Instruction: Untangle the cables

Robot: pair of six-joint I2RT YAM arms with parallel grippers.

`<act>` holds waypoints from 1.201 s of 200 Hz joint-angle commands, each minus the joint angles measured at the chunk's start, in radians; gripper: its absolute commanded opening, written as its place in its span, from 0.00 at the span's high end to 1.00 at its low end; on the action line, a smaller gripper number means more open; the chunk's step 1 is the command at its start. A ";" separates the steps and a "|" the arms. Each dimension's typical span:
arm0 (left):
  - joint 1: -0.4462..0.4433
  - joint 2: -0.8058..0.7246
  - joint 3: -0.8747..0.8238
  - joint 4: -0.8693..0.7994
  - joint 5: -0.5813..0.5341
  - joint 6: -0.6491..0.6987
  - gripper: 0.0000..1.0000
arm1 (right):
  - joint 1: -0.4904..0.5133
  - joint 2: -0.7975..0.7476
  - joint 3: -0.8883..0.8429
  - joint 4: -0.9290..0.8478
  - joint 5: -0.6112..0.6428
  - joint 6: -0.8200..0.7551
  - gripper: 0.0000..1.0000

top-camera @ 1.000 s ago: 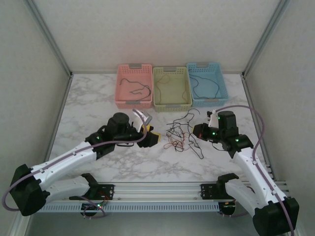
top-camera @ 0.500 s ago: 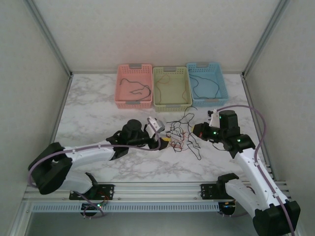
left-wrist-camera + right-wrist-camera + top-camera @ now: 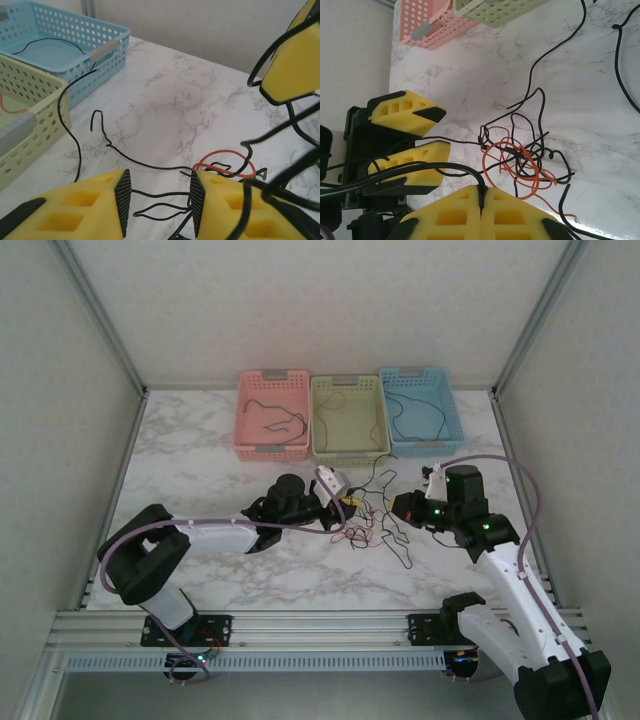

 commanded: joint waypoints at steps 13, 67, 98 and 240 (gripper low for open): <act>-0.006 -0.070 -0.056 0.046 -0.067 -0.017 1.00 | 0.006 -0.012 0.039 -0.020 0.002 -0.007 1.00; -0.005 -0.436 -0.186 -0.247 -0.252 -0.092 1.00 | 0.006 -0.015 0.037 -0.044 0.169 -0.014 1.00; -0.001 -0.707 -0.117 -0.649 -0.553 -0.140 1.00 | 0.006 0.014 0.019 -0.053 0.360 -0.041 1.00; 0.162 -0.648 0.083 -1.013 -0.552 -0.345 1.00 | 0.007 0.101 0.127 0.067 0.135 -0.047 1.00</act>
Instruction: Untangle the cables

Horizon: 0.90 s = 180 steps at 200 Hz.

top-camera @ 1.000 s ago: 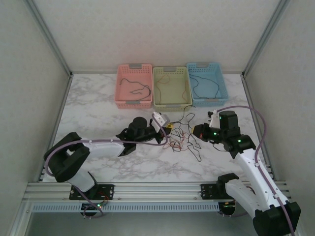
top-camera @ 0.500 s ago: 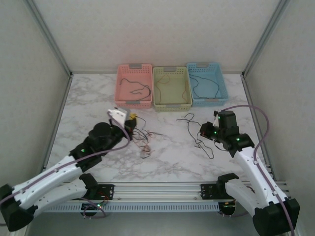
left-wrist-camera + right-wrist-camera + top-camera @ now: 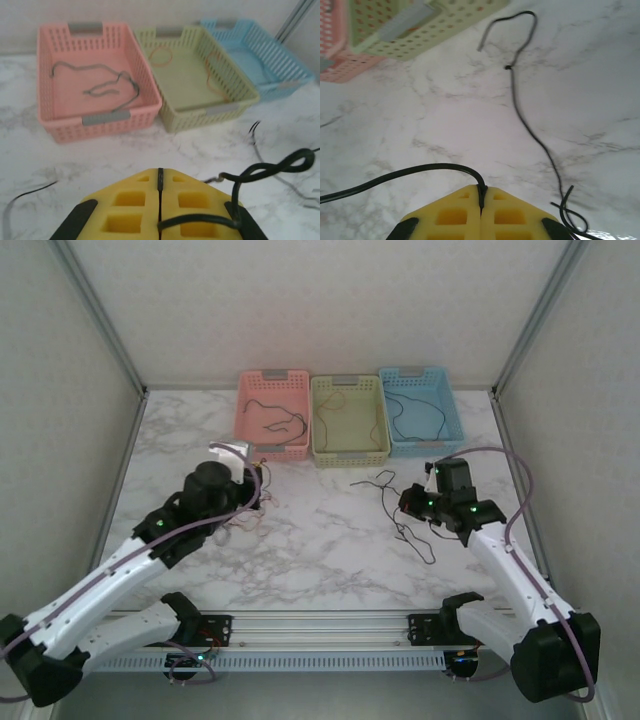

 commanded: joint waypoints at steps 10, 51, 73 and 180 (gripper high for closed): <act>0.019 0.064 -0.071 0.046 0.043 -0.071 1.00 | 0.007 -0.074 0.142 0.020 -0.141 -0.004 1.00; 0.028 0.150 -0.129 0.101 0.073 -0.106 1.00 | 0.006 -0.072 0.179 -0.041 -0.124 -0.026 1.00; 0.029 0.173 -0.145 0.094 0.078 -0.110 1.00 | 0.006 -0.048 0.119 -0.012 -0.144 -0.009 1.00; 0.042 0.088 0.019 -0.149 0.233 -0.126 0.22 | 0.089 0.045 -0.029 0.116 -0.202 -0.033 0.96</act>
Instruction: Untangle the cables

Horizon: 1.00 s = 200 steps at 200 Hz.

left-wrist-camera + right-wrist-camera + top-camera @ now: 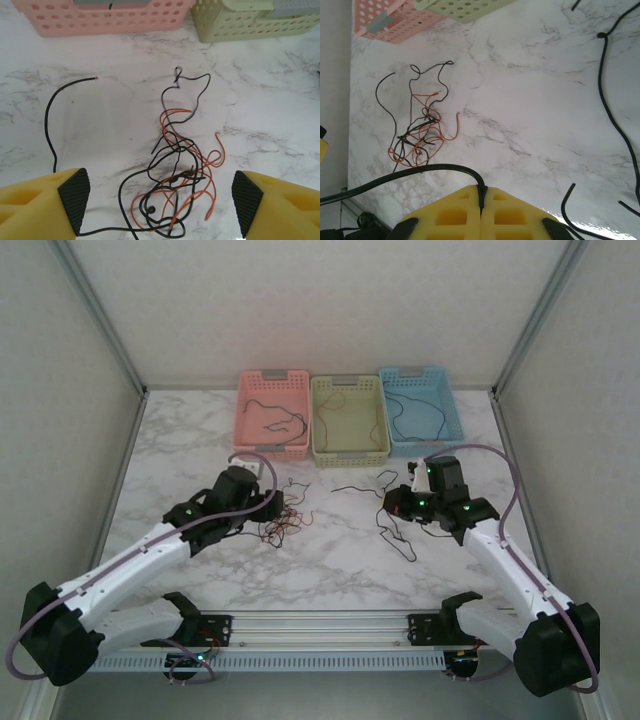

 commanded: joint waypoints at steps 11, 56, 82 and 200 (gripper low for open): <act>-0.005 -0.048 0.087 0.005 0.250 0.041 0.21 | 0.036 0.008 -0.019 0.056 -0.032 -0.033 0.96; -0.087 0.116 0.249 0.065 0.496 0.113 0.12 | 0.076 0.026 -0.004 0.055 -0.040 -0.063 0.97; -0.113 0.226 0.353 0.043 0.526 0.176 0.08 | 0.094 0.036 -0.005 0.067 -0.064 -0.066 0.98; -0.159 0.443 0.410 -0.042 0.608 0.261 0.50 | 0.118 0.049 0.028 0.035 -0.049 -0.084 0.98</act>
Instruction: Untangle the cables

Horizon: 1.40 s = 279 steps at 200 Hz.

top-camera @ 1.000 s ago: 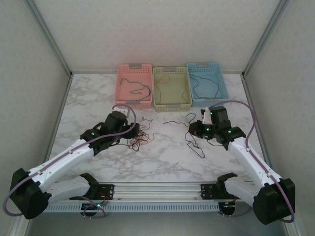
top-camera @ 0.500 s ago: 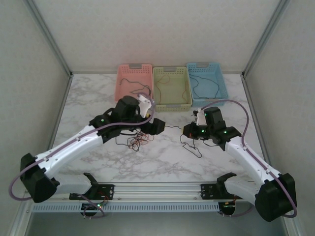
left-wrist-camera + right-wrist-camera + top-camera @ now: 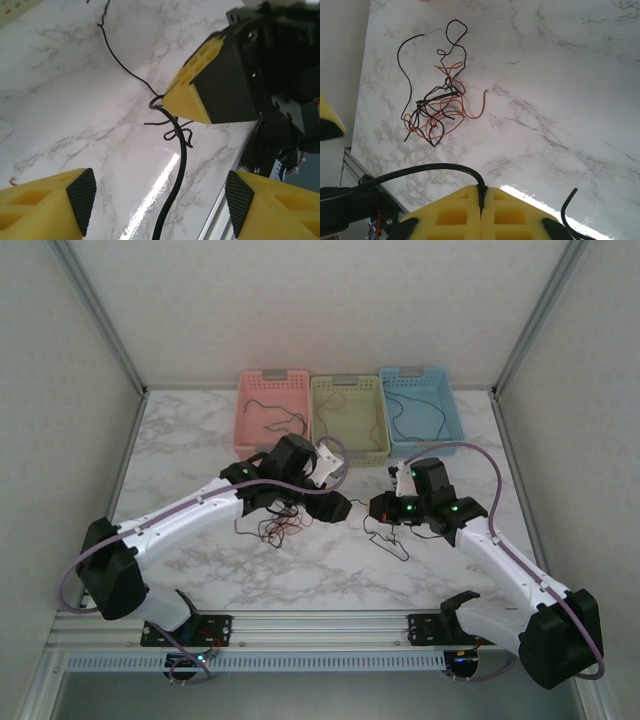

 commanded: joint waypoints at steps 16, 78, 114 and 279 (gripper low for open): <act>-0.007 -0.016 -0.023 0.015 0.006 0.001 0.75 | 0.013 0.013 0.032 -0.010 -0.010 -0.026 0.98; -0.005 -0.093 -0.066 0.016 -0.158 -0.040 1.00 | 0.014 -0.017 0.040 -0.026 0.011 -0.030 0.78; -0.002 -0.170 -0.099 -0.022 -0.250 -0.052 1.00 | 0.014 -0.064 0.041 -0.042 0.068 -0.036 0.38; 0.002 -0.465 -0.122 0.007 -0.430 -0.162 1.00 | 0.015 -0.079 -0.022 0.015 0.106 -0.017 0.34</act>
